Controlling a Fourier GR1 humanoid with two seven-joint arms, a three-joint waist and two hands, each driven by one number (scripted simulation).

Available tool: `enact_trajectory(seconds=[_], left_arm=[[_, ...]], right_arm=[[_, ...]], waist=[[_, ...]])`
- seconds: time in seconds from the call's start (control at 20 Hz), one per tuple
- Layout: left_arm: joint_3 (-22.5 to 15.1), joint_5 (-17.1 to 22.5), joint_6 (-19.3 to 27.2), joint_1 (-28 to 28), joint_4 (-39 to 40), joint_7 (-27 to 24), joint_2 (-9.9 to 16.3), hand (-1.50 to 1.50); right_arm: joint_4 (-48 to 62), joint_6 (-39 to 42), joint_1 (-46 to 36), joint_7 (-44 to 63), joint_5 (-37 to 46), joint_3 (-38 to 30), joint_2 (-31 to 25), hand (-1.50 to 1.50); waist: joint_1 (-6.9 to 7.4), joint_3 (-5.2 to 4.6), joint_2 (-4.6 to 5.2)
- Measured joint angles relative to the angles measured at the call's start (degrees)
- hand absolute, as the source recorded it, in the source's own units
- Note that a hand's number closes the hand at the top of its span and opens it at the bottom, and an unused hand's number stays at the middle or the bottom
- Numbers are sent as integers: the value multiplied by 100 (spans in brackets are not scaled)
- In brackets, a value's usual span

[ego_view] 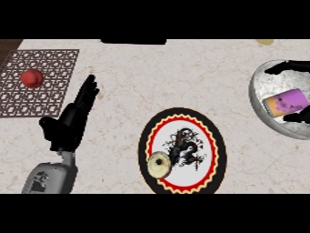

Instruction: Pick the can from the plate and place it in the bowl

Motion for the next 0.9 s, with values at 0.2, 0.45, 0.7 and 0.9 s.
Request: enact_trajectory(seconds=[0.2, 0.45, 0.7, 0.9], left_arm=[[-11, -41, 48, 12, -40, 15, -20, 0], [11, -24, 38, 59, -45, -3, -18, 0], [-14, -44, 53, 115, -62, -51, -49, 0], [-1, -13, -7, 157, -105, -75, -6, 0]], right_arm=[[334, 169, -131, -169, -396, -169, 91, -150], [616, 579, -465, 21, -1115, -603, -56, -150], [1039, 1120, -675, 407, -1600, -834, -314, -150], [1302, 1546, -758, 739, -1919, -933, -543, -150]], waist=[[-24, 2, -5], [-59, -1, -21], [-58, 0, -13], [-25, 5, 6]])
